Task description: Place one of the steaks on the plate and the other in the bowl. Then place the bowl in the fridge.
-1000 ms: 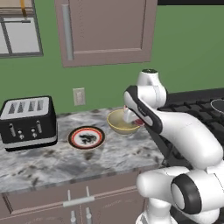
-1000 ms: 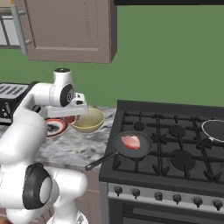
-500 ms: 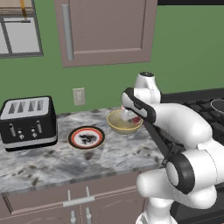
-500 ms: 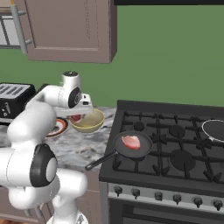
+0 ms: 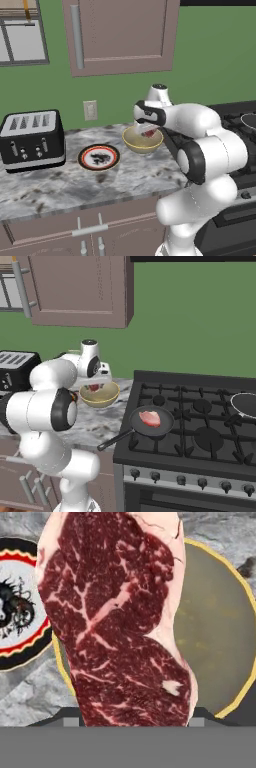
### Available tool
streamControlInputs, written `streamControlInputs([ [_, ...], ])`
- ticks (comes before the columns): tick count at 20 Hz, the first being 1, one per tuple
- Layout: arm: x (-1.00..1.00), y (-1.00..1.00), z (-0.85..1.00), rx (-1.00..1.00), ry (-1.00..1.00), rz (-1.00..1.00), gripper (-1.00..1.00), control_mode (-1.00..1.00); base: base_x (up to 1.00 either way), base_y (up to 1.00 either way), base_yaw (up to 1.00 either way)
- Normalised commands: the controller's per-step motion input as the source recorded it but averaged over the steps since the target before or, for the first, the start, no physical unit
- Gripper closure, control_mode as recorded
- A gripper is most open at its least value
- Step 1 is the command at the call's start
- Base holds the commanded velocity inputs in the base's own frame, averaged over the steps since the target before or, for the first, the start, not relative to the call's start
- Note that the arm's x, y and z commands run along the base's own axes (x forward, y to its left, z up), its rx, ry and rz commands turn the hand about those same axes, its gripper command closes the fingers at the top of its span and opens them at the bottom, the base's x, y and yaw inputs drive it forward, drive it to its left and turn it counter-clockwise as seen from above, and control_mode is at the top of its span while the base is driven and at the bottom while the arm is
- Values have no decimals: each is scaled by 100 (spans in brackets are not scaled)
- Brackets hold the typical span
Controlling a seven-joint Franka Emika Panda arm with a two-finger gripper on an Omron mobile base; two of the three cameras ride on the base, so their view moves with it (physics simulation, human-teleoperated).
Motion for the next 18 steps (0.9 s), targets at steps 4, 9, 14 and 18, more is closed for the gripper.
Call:
streamControlInputs([
  [4, 81, 0, -23, 0, 1, 0, 100, -100, 0, 0, 0],
  [9, 69, 0, -30, 0, 4, 0, 100, -100, 0, 0, 0],
  [14, 52, 2, -12, 0, 1, 0, 100, -100, 0, 0, 0],
  [18, 52, 13, -10, -1, 0, -4, 100, -100, 0, 0, 0],
])
